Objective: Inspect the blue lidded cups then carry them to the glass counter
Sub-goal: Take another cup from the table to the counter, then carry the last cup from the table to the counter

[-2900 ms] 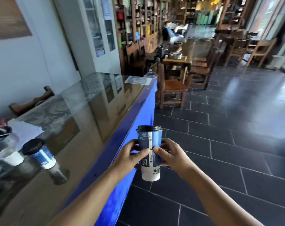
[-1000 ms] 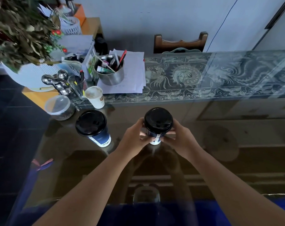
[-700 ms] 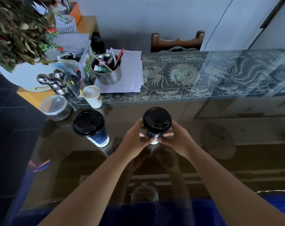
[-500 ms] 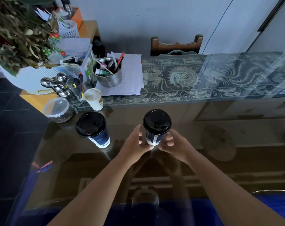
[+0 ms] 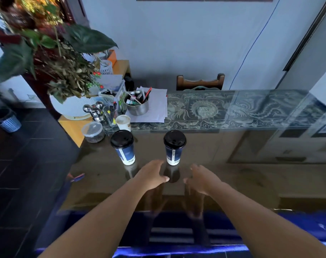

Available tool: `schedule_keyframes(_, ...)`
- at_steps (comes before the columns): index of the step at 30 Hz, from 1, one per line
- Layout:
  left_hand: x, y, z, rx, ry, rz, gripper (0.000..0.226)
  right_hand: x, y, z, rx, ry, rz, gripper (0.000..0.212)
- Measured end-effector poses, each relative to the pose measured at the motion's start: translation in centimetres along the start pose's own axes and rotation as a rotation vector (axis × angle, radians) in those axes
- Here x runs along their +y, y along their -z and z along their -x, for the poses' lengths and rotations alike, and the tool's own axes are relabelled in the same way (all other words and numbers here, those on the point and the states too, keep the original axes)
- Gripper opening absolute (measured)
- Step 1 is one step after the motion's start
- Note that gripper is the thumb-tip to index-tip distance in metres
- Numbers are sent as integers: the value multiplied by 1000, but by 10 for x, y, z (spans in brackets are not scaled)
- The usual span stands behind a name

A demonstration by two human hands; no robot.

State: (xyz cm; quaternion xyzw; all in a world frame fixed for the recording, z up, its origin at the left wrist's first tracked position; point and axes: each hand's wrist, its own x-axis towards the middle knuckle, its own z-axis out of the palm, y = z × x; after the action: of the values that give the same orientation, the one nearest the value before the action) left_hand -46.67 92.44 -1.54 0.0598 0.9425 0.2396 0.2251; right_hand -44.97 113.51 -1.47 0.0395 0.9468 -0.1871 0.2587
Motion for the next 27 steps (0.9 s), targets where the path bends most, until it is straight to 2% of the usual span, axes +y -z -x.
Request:
schedule_keyframes(3, 5, -2, 24, 3, 7, -19, 78, 7, 4, 17, -11, 34, 8, 70)
schedule_keyframes(7, 2, 1, 61, 65, 54, 76, 69, 2, 3, 31, 12, 102, 30, 61)
schedule_keyframes(13, -34, 17, 122, 179, 162, 32, 66, -50, -8, 50, -42, 280, 112, 61)
schedule_keyframes(23, -187, 55, 273, 337, 493, 196, 51, -267, -89, 97, -193, 648, 333, 62)
schedule_keyframes(27, -263, 71, 336, 402, 605, 248, 57, -365, -139, 112, -240, 781, 401, 47)
